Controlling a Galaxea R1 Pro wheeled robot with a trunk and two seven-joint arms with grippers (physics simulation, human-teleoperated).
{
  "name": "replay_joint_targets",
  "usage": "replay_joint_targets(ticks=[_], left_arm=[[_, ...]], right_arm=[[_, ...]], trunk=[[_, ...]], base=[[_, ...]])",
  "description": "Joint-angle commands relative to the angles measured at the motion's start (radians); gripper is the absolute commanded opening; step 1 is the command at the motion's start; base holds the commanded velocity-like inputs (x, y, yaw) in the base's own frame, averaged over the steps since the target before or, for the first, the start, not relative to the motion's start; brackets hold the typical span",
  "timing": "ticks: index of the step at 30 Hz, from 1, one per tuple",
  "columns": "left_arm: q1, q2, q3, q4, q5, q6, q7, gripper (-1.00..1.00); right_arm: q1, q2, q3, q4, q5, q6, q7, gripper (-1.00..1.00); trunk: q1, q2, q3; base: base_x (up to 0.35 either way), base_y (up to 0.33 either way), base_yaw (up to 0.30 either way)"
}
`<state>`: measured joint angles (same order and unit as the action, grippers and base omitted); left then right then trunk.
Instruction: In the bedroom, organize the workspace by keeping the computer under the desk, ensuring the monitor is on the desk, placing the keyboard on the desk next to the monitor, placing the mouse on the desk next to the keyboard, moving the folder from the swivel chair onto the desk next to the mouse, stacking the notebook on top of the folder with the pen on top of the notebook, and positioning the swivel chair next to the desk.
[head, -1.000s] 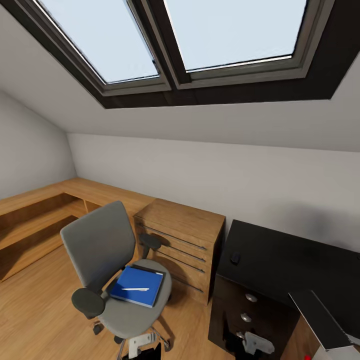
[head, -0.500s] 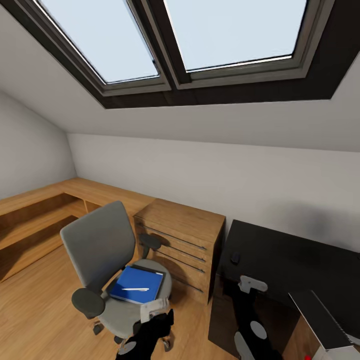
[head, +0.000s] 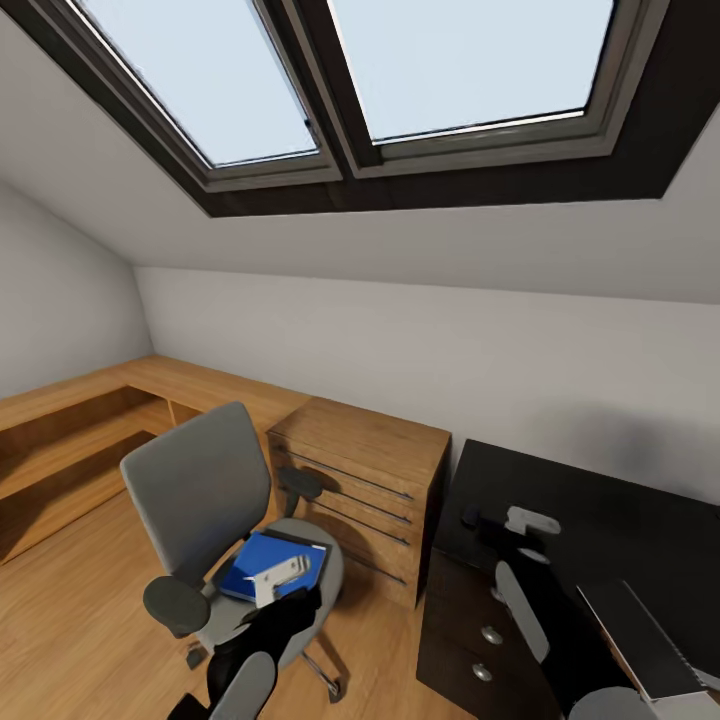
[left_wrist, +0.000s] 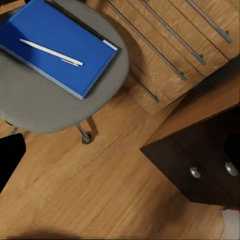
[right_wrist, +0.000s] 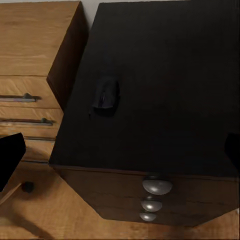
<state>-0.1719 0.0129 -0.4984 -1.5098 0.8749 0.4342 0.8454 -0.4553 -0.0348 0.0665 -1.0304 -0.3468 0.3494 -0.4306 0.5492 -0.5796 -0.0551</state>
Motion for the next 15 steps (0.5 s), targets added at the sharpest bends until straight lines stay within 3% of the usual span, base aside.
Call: replay_joint_targets(ticks=[1, 4, 5, 15], left_arm=[[-0.001, 0.001, -0.001, 0.007, 0.003, 0.001, 0.008, 1.0], [-0.001, 0.002, 0.0, 0.028, -0.006, -0.002, 0.008, 1.0], [-0.001, 0.011, 0.001, 0.046, -0.031, -0.004, 0.006, 1.0], [-0.001, 0.022, 0.001, 0.052, -0.041, -0.006, 0.003, 1.0]], right_arm=[[-0.012, -0.002, 0.004, 0.043, -0.007, 0.001, -0.005, 1.0], [-0.036, -0.004, 0.003, 0.146, -0.008, -0.009, 0.006, 1.0], [-0.056, -0.008, 0.003, 0.224, -0.009, -0.028, 0.017, 1.0], [-0.063, -0.008, 0.004, 0.235, -0.008, -0.03, 0.019, 1.0]], trunk=[[0.0, -0.002, -0.002], [0.0, -0.002, -0.002], [0.0, -0.002, -0.002], [0.0, -0.002, -0.002]], base=[[0.0, 0.0, 0.0], [0.0, 0.0, 0.0], [0.0, 0.0, 0.0], [0.037, 0.0, 0.0]])
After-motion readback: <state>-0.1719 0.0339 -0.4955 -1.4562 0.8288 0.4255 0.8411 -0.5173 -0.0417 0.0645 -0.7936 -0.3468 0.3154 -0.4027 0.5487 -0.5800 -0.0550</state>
